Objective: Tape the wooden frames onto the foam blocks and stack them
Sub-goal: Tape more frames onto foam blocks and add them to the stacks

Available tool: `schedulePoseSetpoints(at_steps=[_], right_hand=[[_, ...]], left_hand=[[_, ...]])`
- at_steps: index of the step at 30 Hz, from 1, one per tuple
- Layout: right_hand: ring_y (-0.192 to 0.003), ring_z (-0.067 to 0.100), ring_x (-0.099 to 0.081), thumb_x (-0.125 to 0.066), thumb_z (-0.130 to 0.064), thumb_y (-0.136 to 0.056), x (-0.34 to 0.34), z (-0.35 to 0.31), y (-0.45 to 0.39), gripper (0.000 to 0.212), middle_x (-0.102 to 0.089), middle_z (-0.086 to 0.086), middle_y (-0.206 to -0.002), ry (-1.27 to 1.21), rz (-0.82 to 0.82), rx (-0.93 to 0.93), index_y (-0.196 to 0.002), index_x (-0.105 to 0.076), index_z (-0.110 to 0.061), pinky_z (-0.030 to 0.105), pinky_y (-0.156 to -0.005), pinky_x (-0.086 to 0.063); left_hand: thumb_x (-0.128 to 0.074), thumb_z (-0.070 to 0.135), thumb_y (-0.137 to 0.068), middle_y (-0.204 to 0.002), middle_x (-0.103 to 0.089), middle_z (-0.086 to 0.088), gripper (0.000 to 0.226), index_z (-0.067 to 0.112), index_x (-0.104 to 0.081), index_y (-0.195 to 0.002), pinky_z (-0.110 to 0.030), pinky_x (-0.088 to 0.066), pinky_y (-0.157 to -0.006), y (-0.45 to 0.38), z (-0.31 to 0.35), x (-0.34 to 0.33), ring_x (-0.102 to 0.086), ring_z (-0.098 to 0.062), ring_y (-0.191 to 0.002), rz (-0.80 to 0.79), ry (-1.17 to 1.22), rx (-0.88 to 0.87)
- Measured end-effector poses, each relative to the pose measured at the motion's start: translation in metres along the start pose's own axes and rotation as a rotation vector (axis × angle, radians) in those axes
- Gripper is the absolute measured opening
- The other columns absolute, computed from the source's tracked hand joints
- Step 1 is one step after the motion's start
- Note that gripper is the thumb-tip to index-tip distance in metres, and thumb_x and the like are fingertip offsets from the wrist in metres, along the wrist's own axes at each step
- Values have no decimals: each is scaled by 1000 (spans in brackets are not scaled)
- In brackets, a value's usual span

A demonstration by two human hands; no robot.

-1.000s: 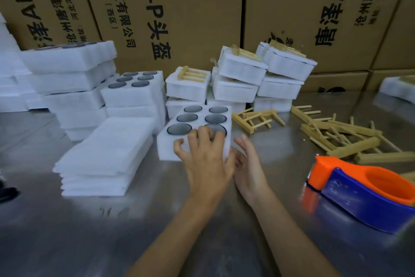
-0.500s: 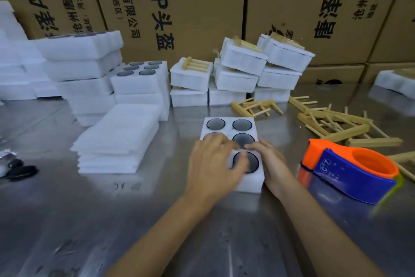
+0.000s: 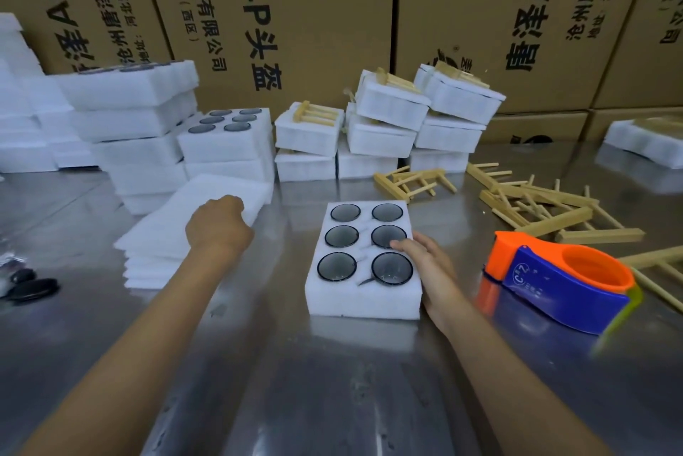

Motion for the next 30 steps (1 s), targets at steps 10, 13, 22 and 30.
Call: schedulePoseSetpoints(at_steps=[10, 13, 22, 30], right_hand=[[-91, 25, -74, -83, -27, -67, 2, 0, 0, 62, -75, 5, -105, 15, 15, -7, -125, -62, -22, 51, -89, -58], [-90, 24, -74, -84, -32, -59, 1, 0, 0, 69, -75, 5, -105, 35, 29, -23, -124, -62, -24, 52, -88, -58], [-83, 14, -70, -60, -19, -96, 8, -7, 0, 11, -73, -1, -88, 50, 64, 43, -104, -67, -16, 28, -70, -55], [-110, 23, -67, -56, -35, -97, -2, -9, 8, 38, -72, 8, -116, -111, -87, -68, -124, -65, -11, 40, -103, -48]], left_hand=[[-53, 6, -91, -107, -66, -19, 19, 7, -67, -105, -40, -48, -74, -9, -2, 33, -61, -41, -97, 145, 7, -93], [-48, -8, -82, -79, -60, -24, 12, 3, -52, -79, -37, -32, -59, 12, 47, 70, -56, -41, -71, 397, -158, -298], [-58, 20, -89, -110, -64, -11, 22, 14, -66, -108, -37, -51, -80, 128, 217, -4, -60, -30, -104, -191, 150, -614], [-61, 25, -93, -125, -65, 8, 33, 26, -63, -126, -22, -41, -84, 61, 133, -11, -62, -16, -111, -55, 649, -351]])
Point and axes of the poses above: each hand's wrist, its own y-axis away from the middle knuckle, its own x-axis out of the back of the hand, z = x × y, the point moved 8 cm from there along -y, towards the middle knuckle
